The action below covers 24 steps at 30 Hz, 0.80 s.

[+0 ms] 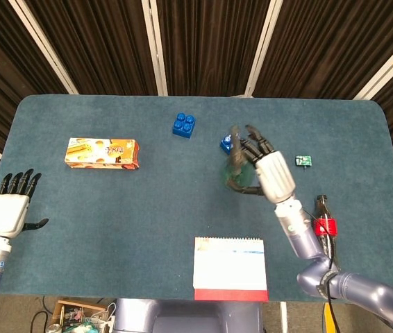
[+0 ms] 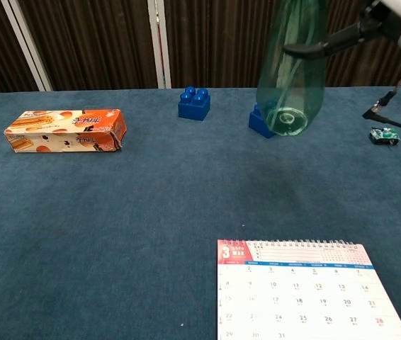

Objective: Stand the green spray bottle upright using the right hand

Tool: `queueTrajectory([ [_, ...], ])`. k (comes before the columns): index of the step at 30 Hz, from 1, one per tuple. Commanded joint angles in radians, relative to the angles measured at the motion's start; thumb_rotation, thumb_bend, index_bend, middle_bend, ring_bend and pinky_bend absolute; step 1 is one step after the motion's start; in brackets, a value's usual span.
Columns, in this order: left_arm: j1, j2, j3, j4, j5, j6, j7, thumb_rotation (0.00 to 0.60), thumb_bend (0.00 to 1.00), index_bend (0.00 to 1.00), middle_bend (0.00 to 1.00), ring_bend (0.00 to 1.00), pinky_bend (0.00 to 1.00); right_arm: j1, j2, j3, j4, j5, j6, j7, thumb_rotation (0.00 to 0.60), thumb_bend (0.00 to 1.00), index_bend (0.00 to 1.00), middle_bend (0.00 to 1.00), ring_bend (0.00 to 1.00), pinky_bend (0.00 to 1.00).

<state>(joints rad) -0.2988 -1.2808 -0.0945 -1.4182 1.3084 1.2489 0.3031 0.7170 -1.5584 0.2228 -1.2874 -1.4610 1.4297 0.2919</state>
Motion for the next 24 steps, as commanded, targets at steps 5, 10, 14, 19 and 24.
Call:
queueTrajectory([
  [5,-0.001,-0.002,0.005,0.001,0.002,-0.002,0.002,0.600,0.05,0.00,0.00,0.03,0.04,-0.077,0.059,0.058,-0.037,0.114,-0.058,0.203,0.600,0.38,1.00,0.26,0.00,0.14],
  [10,-0.003,-0.002,0.005,0.004,-0.004,-0.007,0.001,0.600,0.05,0.00,0.00,0.03,0.04,-0.117,0.051,0.048,-0.004,0.121,-0.055,0.252,0.600,0.38,1.00,0.24,0.00,0.10],
  [14,-0.005,-0.003,0.006,0.004,-0.004,-0.009,0.002,0.600,0.05,0.00,0.00,0.03,0.04,-0.155,0.030,0.027,0.031,0.089,-0.009,0.285,0.600,0.38,1.00,0.24,0.00,0.09],
  [19,-0.008,-0.001,0.009,0.000,-0.005,-0.016,0.003,0.600,0.05,0.00,0.00,0.03,0.04,-0.179,-0.036,-0.011,0.107,0.028,0.044,0.278,0.600,0.38,1.00,0.23,0.00,0.08],
  [24,-0.008,0.002,0.013,-0.005,0.003,-0.011,0.000,0.600,0.05,0.00,0.00,0.03,0.04,-0.196,-0.089,-0.045,0.157,-0.001,0.047,0.280,0.600,0.38,1.00,0.22,0.00,0.07],
])
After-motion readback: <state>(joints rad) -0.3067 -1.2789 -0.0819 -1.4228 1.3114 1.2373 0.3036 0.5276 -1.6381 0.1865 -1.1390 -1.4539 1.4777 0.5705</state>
